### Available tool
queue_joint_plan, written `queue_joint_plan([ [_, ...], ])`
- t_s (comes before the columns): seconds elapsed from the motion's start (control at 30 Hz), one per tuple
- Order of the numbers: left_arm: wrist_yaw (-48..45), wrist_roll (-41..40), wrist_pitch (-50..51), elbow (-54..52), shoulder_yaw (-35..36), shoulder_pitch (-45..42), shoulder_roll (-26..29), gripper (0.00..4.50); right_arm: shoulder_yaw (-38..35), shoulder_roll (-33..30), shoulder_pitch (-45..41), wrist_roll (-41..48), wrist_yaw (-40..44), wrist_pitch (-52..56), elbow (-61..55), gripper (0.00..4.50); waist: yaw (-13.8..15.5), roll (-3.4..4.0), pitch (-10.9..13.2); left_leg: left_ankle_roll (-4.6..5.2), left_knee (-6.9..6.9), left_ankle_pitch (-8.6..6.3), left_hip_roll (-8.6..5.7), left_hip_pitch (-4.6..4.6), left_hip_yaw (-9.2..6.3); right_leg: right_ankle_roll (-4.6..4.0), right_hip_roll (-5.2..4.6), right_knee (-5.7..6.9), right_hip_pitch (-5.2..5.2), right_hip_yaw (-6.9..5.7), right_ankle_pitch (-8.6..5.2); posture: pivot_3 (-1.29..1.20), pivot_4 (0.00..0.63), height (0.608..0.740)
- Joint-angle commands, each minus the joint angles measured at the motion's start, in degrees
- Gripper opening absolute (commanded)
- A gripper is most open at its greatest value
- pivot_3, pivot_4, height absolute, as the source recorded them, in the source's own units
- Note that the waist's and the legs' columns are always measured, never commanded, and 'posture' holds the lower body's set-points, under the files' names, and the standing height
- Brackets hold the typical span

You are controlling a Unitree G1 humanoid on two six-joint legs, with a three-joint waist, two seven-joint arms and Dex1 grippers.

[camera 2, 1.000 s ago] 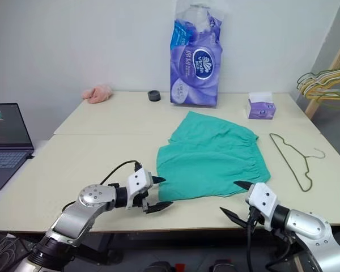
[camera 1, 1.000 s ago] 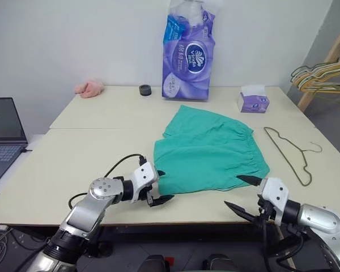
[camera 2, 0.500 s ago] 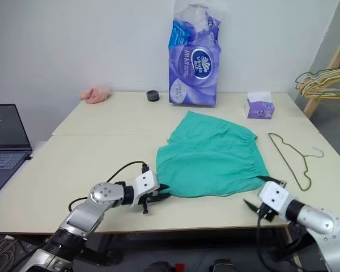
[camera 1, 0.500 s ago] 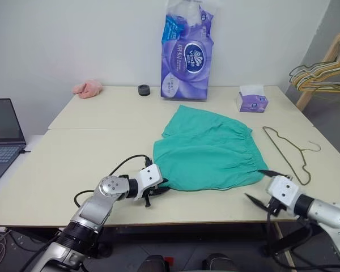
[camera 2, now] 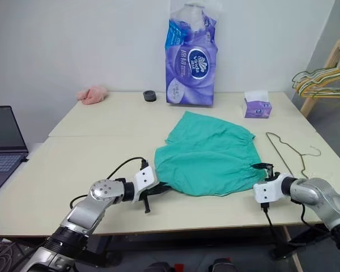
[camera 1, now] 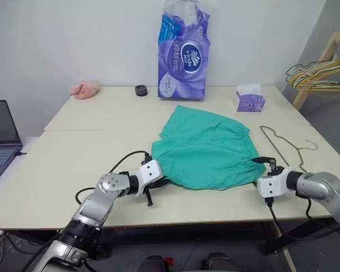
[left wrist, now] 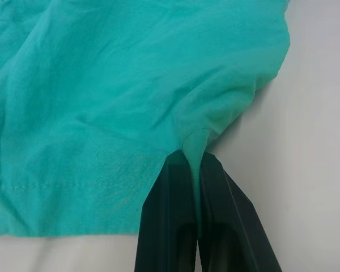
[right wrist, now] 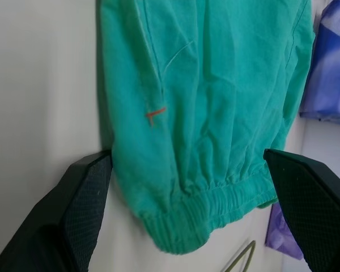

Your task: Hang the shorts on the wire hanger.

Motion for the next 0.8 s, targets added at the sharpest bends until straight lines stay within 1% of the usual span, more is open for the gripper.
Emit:
queue_joint_plan([
  [0.03,-0.13,-1.19,-0.27,-2.51,2.43,-0.73,0.45,0.00,2.66,1.72,-3.30,-2.78,-1.77,-2.01,5.58,4.31,-0.38,-0.09,-0.02,0.00,-0.05,-0.01,0.01,0.19,-0.03,-0.08,-0.01,-0.04,0.20,-0.02,-0.05,-0.01,0.002,0.740],
  [0.1,-0.23,-1.54,-0.16,-2.34,3.06,-0.76,0.72,0.00,2.88,2.16,-4.47,-1.87,-1.38,-2.82,7.40,3.89,-0.59,-0.13,-0.02,-0.07,-0.04,-0.05,0.05,0.32,-0.10,-0.19,-0.01,-0.05,0.37,-0.05,-0.16,0.00,0.000,0.740],
  [0.13,-0.30,-1.65,-0.22,-2.08,3.34,-0.80,0.88,0.00,2.89,2.27,-4.93,-1.29,-1.13,-3.10,7.99,3.52,-0.63,-0.13,-0.02,-0.07,-0.04,-0.06,0.05,0.32,-0.11,-0.18,-0.01,-0.05,0.37,-0.05,-0.16,0.00,0.000,0.740],
  [0.17,-0.30,-1.71,-0.28,-1.96,3.53,-0.71,1.02,0.00,2.78,2.35,-5.11,-0.65,-0.88,-3.33,8.32,3.25,-0.67,-0.13,-0.02,-0.09,-0.04,-0.07,0.05,0.32,-0.11,-0.16,-0.02,-0.04,0.37,-0.04,-0.15,0.00,0.000,0.740],
  [0.3,-0.67,-1.92,-0.55,-1.35,4.20,-0.53,1.43,0.00,1.90,3.07,-5.11,2.27,0.74,-3.47,7.98,1.80,-0.78,-0.12,-0.02,-0.10,-0.03,-0.07,0.05,0.31,-0.14,-0.15,-0.03,-0.01,0.36,-0.02,-0.15,-0.01,0.000,0.740],
  [0.33,-1.31,-2.01,-0.53,-1.37,4.08,-0.40,1.81,0.00,1.76,3.33,-5.07,2.97,1.21,-3.39,7.52,1.42,-0.81,-0.11,-0.02,-0.10,-0.03,-0.07,0.05,0.31,-0.15,-0.15,-0.03,-0.01,0.35,-0.01,-0.15,-0.01,0.000,0.740],
  [0.37,-2.27,-2.14,-0.56,-1.58,3.93,-0.10,2.40,0.00,1.56,3.70,-4.98,4.10,2.04,-3.19,6.87,1.16,-0.84,-0.11,-0.02,-0.10,-0.03,-0.08,0.05,0.31,-0.15,-0.15,-0.03,0.00,0.35,-0.01,-0.15,-0.01,0.000,0.740],
  [0.47,-5.22,-2.76,-0.58,-2.47,3.79,0.93,4.47,0.00,1.54,4.10,-4.74,7.10,4.83,-3.61,4.41,0.06,-0.95,-0.10,-0.01,-0.11,-0.04,-0.09,0.06,0.30,-0.17,-0.16,-0.03,0.01,0.34,-0.01,-0.16,-0.01,0.001,0.740],
  [0.57,-9.54,-4.13,0.29,-4.47,3.54,2.57,7.33,0.00,1.71,3.92,-4.14,10.20,8.29,-3.66,0.71,0.02,-1.02,-0.07,0.00,-0.12,-0.04,-0.11,0.09,0.30,-0.22,-0.18,-0.03,0.02,0.33,0.00,-0.18,-0.02,0.005,0.740],
  [0.63,-13.50,-5.42,1.62,-7.18,3.05,4.76,10.24,0.00,1.73,3.38,-2.99,13.04,11.37,-2.83,-2.72,0.02,-1.02,-0.04,0.03,-0.12,-0.04,-0.12,0.10,0.29,-0.25,-0.20,-0.03,0.03,0.33,-0.01,-0.19,-0.02,0.011,0.740],
  [0.73,-20.50,-7.82,4.86,-13.39,1.92,10.08,16.50,0.00,1.70,0.55,1.64,19.53,19.19,2.32,-11.80,0.02,-1.00,0.05,0.11,-0.10,-0.05,-0.19,0.14,0.28,-0.31,-0.23,-0.04,0.02,0.34,-0.04,-0.26,-0.02,0.021,0.740],
  [0.8,-23.08,-9.42,7.05,-16.61,1.68,12.46,19.19,0.00,1.14,-1.38,4.44,22.67,22.99,6.10,-16.95,0.02,-0.84,0.19,0.23,-0.09,-0.05,-0.26,0.16,0.28,-0.31,-0.27,-0.06,0.03,0.34,-0.04,-0.33,-0.03,0.024,0.740],
])
